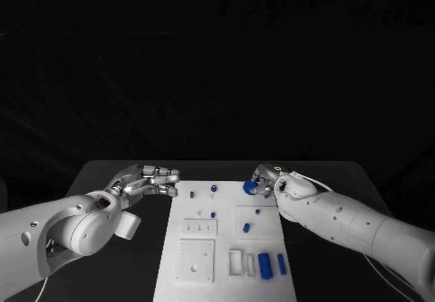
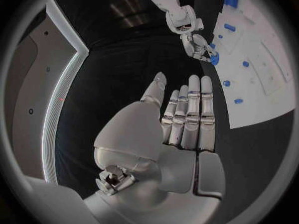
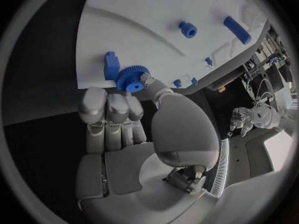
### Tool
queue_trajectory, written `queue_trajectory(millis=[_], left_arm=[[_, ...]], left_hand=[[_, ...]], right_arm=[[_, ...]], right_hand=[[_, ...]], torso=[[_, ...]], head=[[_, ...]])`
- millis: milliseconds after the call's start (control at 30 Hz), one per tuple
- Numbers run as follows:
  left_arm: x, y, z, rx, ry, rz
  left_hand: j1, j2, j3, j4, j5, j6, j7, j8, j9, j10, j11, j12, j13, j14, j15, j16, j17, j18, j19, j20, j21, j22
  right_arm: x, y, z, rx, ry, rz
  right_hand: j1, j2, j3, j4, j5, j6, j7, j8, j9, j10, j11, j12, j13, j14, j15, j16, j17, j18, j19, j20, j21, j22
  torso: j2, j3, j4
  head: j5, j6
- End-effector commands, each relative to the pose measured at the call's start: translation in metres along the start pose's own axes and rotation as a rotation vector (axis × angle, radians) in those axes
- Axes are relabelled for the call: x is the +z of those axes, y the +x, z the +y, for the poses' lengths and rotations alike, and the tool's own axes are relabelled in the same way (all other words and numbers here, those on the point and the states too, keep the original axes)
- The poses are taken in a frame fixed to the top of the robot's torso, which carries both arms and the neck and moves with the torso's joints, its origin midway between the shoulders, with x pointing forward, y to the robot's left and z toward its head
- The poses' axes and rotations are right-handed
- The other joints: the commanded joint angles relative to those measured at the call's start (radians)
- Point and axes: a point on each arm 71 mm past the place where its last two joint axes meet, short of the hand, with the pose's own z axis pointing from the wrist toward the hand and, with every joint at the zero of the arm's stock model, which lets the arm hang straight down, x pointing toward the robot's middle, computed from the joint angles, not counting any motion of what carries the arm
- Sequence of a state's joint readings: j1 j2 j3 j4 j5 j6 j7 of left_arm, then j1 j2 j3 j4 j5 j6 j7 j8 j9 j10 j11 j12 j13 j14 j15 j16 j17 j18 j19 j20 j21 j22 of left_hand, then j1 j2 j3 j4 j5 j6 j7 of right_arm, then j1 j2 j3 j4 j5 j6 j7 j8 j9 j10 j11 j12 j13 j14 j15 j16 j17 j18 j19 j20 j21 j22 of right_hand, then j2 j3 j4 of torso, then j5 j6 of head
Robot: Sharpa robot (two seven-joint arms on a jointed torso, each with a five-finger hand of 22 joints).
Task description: Assemble the parts on the task board
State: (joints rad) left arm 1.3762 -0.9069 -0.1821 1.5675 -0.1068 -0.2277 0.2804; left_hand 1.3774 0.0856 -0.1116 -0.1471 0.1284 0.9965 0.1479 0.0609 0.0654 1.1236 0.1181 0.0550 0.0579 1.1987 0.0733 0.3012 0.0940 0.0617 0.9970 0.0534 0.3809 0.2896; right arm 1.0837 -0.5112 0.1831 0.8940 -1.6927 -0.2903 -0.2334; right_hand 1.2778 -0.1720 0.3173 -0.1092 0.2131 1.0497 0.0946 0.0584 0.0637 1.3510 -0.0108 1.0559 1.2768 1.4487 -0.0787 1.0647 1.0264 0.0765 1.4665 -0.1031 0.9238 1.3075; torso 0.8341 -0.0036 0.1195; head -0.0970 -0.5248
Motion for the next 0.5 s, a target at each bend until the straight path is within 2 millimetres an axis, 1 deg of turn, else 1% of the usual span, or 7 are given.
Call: queue_trajectory(millis=[33, 167, 233, 367, 500], left_arm=[[0.0003, 0.0022, -0.0013, -0.003, 0.007, 0.019], [0.0006, 0.0026, -0.0013, -0.001, 0.008, 0.021], [0.0012, 0.0028, -0.0012, 0.001, 0.008, 0.022], [0.0026, 0.0028, -0.0007, 0.003, 0.007, 0.022], [0.0034, 0.0027, -0.0004, 0.004, 0.007, 0.022]], left_hand=[[0.0, -0.008, 0.0, 0.004, 0.001, -0.001, -0.003, 0.001, 0.0, -0.005, -0.003, 0.003, 0.002, -0.007, -0.003, 0.005, -0.001, -0.007, -0.007, -0.001, 0.0, 0.001], [0.0, -0.008, 0.0, 0.004, 0.001, -0.001, -0.003, 0.001, 0.0, -0.005, -0.003, 0.003, 0.002, -0.007, -0.003, 0.005, -0.001, -0.007, -0.007, -0.001, 0.0, 0.001], [0.002, -0.008, 0.001, 0.004, 0.001, -0.001, -0.003, 0.001, 0.0, -0.005, -0.002, 0.003, 0.002, -0.007, -0.003, 0.004, -0.001, -0.007, -0.006, -0.001, -0.001, 0.001], [0.001, -0.008, 0.001, 0.004, 0.001, -0.001, -0.004, 0.001, 0.0, -0.005, -0.003, 0.003, 0.002, -0.007, -0.003, 0.004, -0.001, -0.007, -0.006, -0.001, -0.001, 0.001], [0.001, -0.007, 0.001, 0.004, 0.001, -0.002, -0.003, 0.001, 0.0, -0.006, -0.002, 0.003, 0.002, -0.007, -0.003, 0.004, -0.001, -0.007, -0.006, -0.001, -0.001, 0.002]], right_arm=[[-0.0013, 0.0102, -0.0008, -0.013, -0.004, 0.062], [-0.0013, 0.0115, -0.001, -0.019, -0.004, 0.067], [-0.0014, 0.012, -0.0008, -0.024, -0.005, 0.068], [-0.0022, 0.0116, 0.0011, -0.039, -0.011, 0.056], [-0.0034, 0.0091, 0.0057, -0.055, -0.023, 0.025]], right_hand=[[-0.006, 0.002, 0.008, -0.002, 0.006, 0.005, -0.002, 0.004, 0.001, 0.001, -0.001, -0.005, -0.002, 0.003, -0.001, -0.007, 0.0, -0.006, 0.024, 0.006, 0.005, 0.121], [-0.006, 0.003, 0.015, -0.006, 0.005, 0.017, -0.002, 0.004, 0.001, 0.001, 0.0, -0.004, -0.002, 0.004, 0.0, -0.006, 0.003, -0.007, 0.023, 0.007, 0.007, 0.121], [-0.005, 0.004, 0.018, -0.007, 0.005, 0.022, -0.002, 0.004, 0.002, 0.001, 0.0, -0.004, -0.001, 0.004, 0.0, -0.006, 0.003, -0.007, 0.023, 0.007, 0.009, 0.122], [-0.005, 0.007, 0.033, -0.015, 0.012, 0.043, -0.003, 0.004, 0.002, 0.003, 0.001, -0.002, -0.001, 0.005, 0.0, -0.004, 0.006, -0.007, 0.024, 0.008, 0.016, 0.123], [-0.01, 0.007, 0.049, -0.021, 0.022, 0.063, -0.005, 0.004, 0.002, 0.006, 0.0, 0.003, 0.001, 0.005, 0.0, -0.001, 0.011, -0.008, 0.024, 0.007, 0.025, 0.124]], torso=[[0.0, -0.0005, -0.0002], [-0.001, -0.0008, -0.0019], [-0.001, -0.0003, -0.0025], [0.002, -0.0009, -0.0037], [0.0, -0.0009, -0.0016]], head=[[0.0, -0.001], [0.001, -0.002], [0.0, -0.002], [-0.002, -0.002], [-0.003, -0.004]])
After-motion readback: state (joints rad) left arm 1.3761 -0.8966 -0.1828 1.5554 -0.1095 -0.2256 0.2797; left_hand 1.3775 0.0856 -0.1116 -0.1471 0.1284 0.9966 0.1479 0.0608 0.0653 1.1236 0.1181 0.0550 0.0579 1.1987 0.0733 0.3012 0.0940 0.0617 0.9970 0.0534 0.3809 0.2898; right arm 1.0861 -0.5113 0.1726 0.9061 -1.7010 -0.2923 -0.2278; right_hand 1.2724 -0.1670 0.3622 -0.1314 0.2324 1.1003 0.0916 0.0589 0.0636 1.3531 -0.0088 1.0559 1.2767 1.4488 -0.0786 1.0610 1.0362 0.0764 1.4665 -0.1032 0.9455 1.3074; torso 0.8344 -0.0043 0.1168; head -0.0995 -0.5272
